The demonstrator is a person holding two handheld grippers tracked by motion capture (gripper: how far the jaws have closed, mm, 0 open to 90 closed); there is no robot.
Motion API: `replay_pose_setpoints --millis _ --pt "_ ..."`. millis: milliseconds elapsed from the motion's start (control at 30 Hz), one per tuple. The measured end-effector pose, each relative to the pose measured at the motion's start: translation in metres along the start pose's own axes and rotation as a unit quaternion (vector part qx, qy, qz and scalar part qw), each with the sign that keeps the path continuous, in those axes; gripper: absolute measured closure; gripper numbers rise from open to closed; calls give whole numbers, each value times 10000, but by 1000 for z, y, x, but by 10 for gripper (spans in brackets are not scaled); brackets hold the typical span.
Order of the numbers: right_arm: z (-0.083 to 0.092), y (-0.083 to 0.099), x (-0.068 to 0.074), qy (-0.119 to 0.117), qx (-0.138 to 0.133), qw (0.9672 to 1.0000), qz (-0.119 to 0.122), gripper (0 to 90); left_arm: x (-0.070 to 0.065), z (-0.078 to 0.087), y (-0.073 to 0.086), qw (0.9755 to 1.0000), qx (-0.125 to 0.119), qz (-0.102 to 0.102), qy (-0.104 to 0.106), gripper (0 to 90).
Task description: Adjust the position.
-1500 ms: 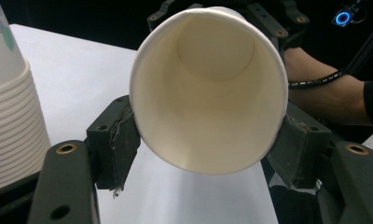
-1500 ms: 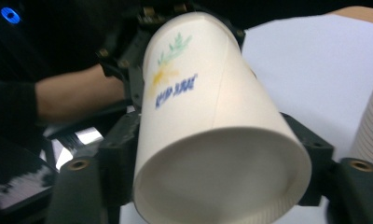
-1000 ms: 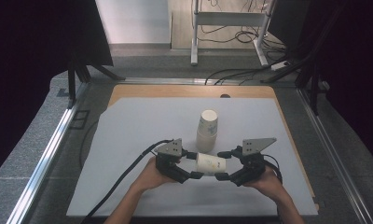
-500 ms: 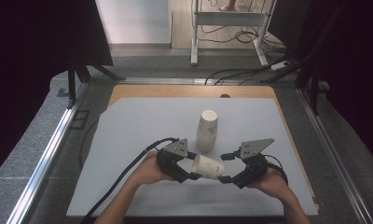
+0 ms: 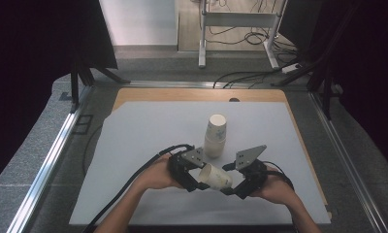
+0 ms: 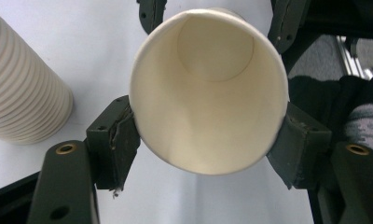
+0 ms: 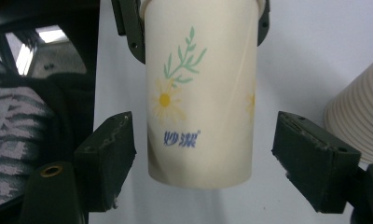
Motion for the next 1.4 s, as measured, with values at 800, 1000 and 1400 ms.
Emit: replay_pose_setpoints --millis 800,1000,1400 --pt "-26 -8 3 -360 602 9974 178 324 -7 -10 -8 9987 426 -272 62 302" --pt "-29 -7 4 -428 654 9967 201 329 -8 -11 -9 9980 515 -352 78 303" --pt "-30 -7 5 -391 728 9965 128 354 -9 -12 -10 9981 511 -344 74 293"
Point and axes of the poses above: each handheld gripper's, and its own axes: z roughly backward along the jaws, y roughly out of its underside, x roughly to its left, the point moved 4 cm from there along -z, roughly forward along the jaws, and after that the axes turned 4 degrees about -x, right-handed, at the moved point
